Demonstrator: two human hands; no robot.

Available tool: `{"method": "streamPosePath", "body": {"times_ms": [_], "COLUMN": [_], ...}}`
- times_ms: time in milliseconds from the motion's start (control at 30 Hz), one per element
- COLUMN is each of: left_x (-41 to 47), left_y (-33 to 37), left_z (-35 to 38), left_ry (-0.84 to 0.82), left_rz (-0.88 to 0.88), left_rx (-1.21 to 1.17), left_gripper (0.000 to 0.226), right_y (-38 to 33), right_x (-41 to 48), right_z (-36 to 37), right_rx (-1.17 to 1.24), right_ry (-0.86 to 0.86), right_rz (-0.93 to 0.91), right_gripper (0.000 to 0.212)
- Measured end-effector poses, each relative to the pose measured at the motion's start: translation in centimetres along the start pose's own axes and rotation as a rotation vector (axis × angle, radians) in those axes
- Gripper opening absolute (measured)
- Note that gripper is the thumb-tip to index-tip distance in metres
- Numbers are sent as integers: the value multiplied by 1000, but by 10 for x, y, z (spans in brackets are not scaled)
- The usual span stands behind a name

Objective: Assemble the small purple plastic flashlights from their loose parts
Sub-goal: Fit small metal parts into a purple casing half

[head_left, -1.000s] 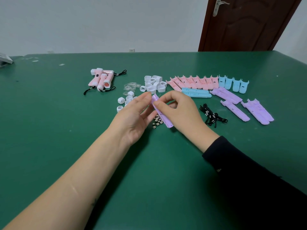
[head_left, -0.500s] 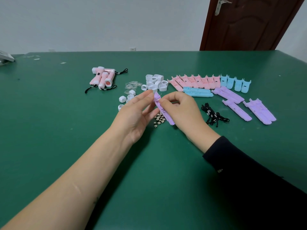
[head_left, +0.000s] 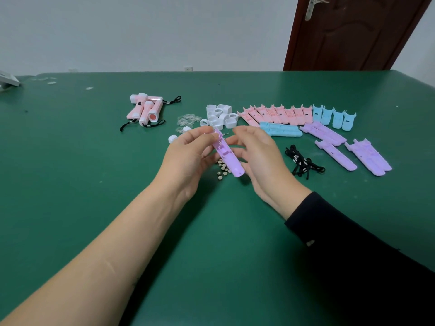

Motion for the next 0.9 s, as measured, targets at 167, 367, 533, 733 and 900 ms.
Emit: {"method": "streamPosePath", "body": {"times_ms": [167, 367, 533, 733, 900], "left_x": [0, -1, -1, -3, -3], "left_y": [3, 6, 6, 9, 9], "left_z": [-2, -2, -2, -2, -3], "left_ry": [-2, -4, 2, -2, 7], "left_rz": [2, 16, 15, 57, 67], "left_rx": [19, 51, 72, 151, 180], "left_gripper": [13, 12, 12, 10, 10], "right_y": [6, 8, 10, 12, 13], "right_x": [-2, -1, -1, 0, 0], "right_z": [5, 7, 7, 6, 7], "right_rx": [-70, -94, -42, -32, -19], "right_ry": [-155, -170, -203, -209, -209], "right_rz": [148, 129, 147, 155, 164], "right_gripper": [21, 15, 15, 15, 13]}}
Point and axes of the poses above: each hand's wrist, its own x-axis towards the middle knuckle, its own z-axis out of the palm, y = z × x, the point moved 7 cm from there along x, towards the middle knuckle, and after that the axes turned 5 degrees about z, right-handed, at the moved point
